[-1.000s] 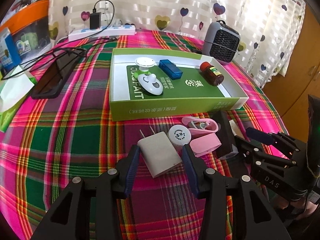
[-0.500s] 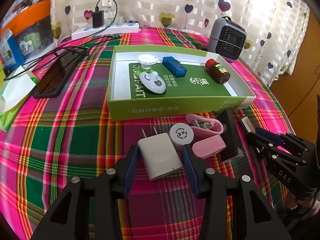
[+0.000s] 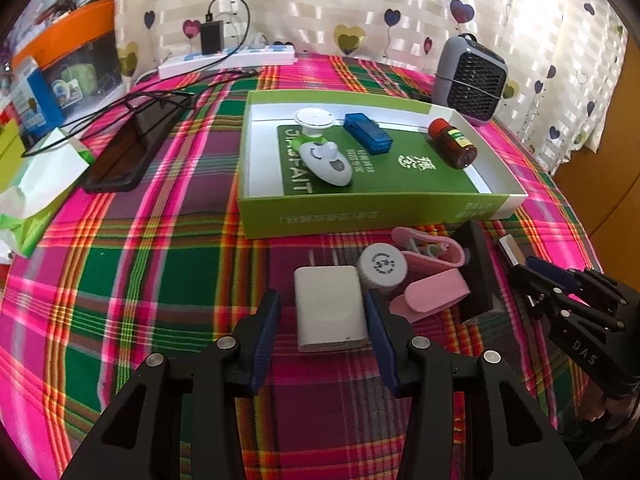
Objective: Organize rigid objects
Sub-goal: 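Close the left tool on the white plug charger while the right tool holds the lighter, then carry the charger with the left tool while the right tool carries the lighter into the box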
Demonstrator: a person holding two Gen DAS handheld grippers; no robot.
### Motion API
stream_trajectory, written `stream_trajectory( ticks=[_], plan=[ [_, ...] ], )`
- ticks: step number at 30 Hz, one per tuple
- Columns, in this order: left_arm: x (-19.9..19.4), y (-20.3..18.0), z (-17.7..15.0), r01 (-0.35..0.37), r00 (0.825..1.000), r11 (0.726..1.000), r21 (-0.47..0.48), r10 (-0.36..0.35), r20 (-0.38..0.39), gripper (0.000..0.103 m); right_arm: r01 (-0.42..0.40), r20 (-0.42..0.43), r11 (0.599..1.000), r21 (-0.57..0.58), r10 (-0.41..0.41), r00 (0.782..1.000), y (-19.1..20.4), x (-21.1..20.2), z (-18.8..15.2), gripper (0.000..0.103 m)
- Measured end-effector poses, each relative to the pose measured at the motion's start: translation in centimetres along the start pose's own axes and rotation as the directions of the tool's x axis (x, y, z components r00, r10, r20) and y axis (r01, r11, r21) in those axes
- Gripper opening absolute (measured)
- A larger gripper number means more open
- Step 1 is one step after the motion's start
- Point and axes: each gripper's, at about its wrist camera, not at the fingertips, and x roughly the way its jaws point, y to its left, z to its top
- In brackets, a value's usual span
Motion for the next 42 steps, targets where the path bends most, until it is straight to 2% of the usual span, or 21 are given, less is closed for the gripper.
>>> stream_trajectory(
  ticks=[17,22,42],
  plan=[
    [0.39,0.05,0.20,-0.013,1.000,1.000,0.026,0.013,0.020,0.041,0.010,-0.002,1.000,-0.008,-0.010,1.000,0.01,0.05,-0.04,0.024],
    [0.31,0.22,0.23,-0.022,1.000,1.000,0.016,0.022,0.023,0.033,0.010,-0.002,1.000,-0.007,-0.010,1.000,0.07,0.04,-0.02,0.024],
    [0.20,0.46,0.14,-0.019,1.000,1.000,0.015,0.018,0.025,0.033,0.011,-0.002,1.000,-0.008,-0.011,1.000,0.04,0.07,-0.03,0.024]
  ],
)
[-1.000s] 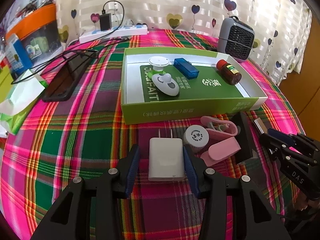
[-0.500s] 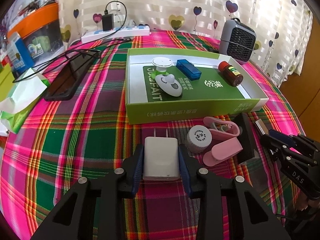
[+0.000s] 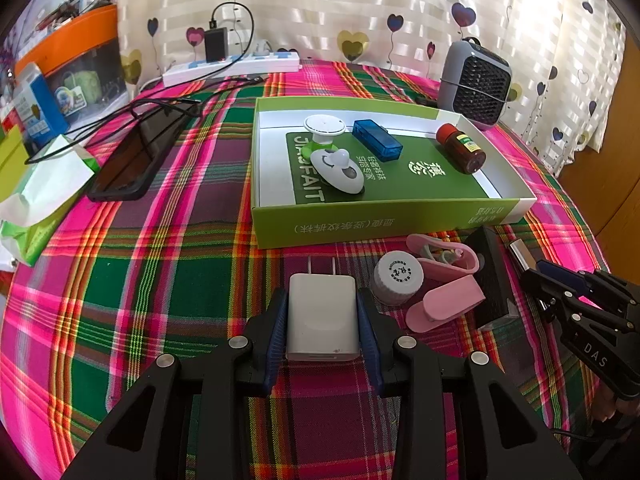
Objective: Organize rigid objects
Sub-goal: 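Carry the charger with the left tool while the right tool carries the lighter into the box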
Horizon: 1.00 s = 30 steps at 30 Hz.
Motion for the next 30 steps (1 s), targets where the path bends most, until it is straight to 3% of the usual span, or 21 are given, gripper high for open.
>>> stream_trajectory(
  ticks=[30],
  plan=[
    [-0.62,-0.27,-0.19,0.020,1.000,1.000,-0.004,-0.020,0.010,0.032,0.003,0.014,1.000,0.006,-0.003,1.000,-0.12,-0.55,-0.04,0.024]
  ],
)
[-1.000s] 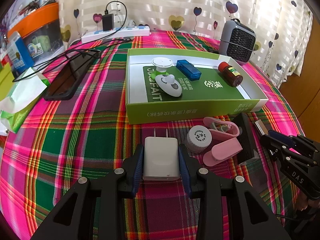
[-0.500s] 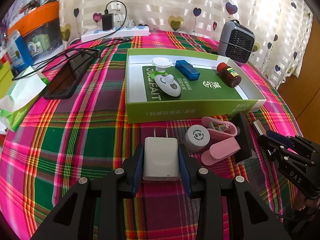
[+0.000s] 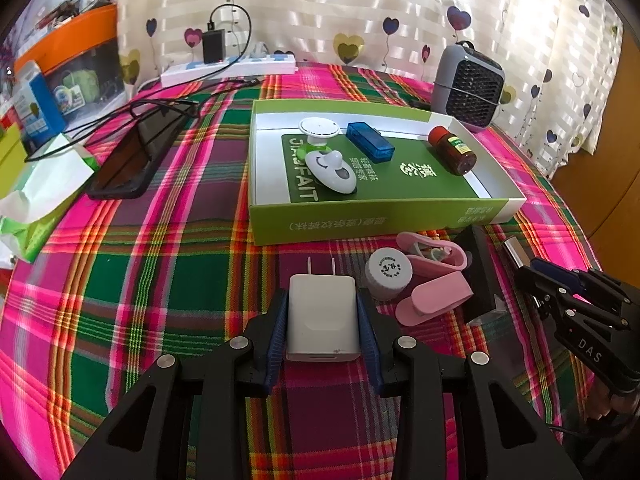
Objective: Organize rigid objects
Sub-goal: 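Carry the charger with the left tool while the right tool carries the lighter into the box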
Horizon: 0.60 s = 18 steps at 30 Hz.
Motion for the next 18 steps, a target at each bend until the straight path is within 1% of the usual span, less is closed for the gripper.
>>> stream_trajectory(
  ticks=[10,18],
  plan=[
    [-1.7,0.2,0.1,0.001,0.999,1.000,0.004,-0.001,0.035,0.032,-0.001,0.026,1.000,-0.005,0.001,1.000,0.4,-1.1,0.3,0.024],
    [-3.0,0.1,1.0,0.009,0.997,1.000,0.013,-0.010,0.071,0.032,-0.003,0.058,1.000,-0.014,0.004,0.998,0.7,-2.2,1.2,0.024]
  ],
)
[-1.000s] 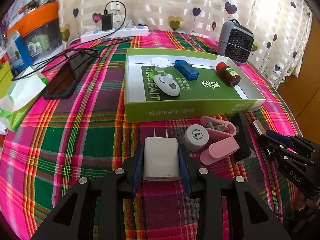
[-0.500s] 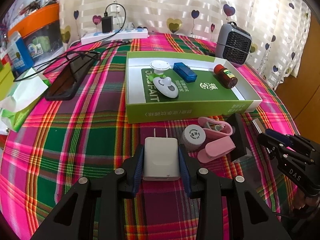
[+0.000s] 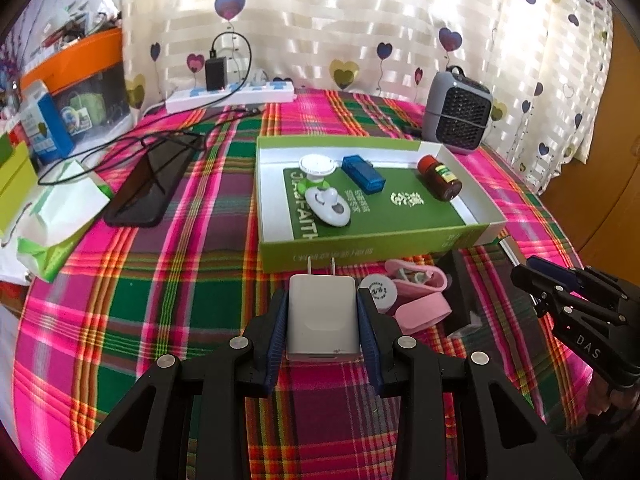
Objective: Organize rigid objects
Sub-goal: 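Carry the charger with the left tool while the right tool carries the lighter into the box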
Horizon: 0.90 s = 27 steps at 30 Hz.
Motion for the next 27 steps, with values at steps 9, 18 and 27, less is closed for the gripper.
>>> stream_trajectory(
  ticks=[9,18,27],
  plan=[
    [-0.5,-0.4,1.5,0.028,0.999,1.000,0.014,-0.028,0.025,0.033,-0.015,0.027,1.000,-0.004,0.016,1.000,0.2,-0.5,1.8,0.024],
    [0.1,-0.8,3.1,0.059,0.998,0.998,0.020,-0.060,0.036,0.032,-0.035,0.042,0.999,-0.003,0.035,0.999,0.2,-0.2,4.1,0.024],
    [1.3,-0.6,5.1,0.053,0.997,0.998,0.032,-0.054,0.047,0.033,-0.047,0.040,0.999,-0.007,0.047,0.998,0.2,1.5,6.5,0.024]
  ],
)
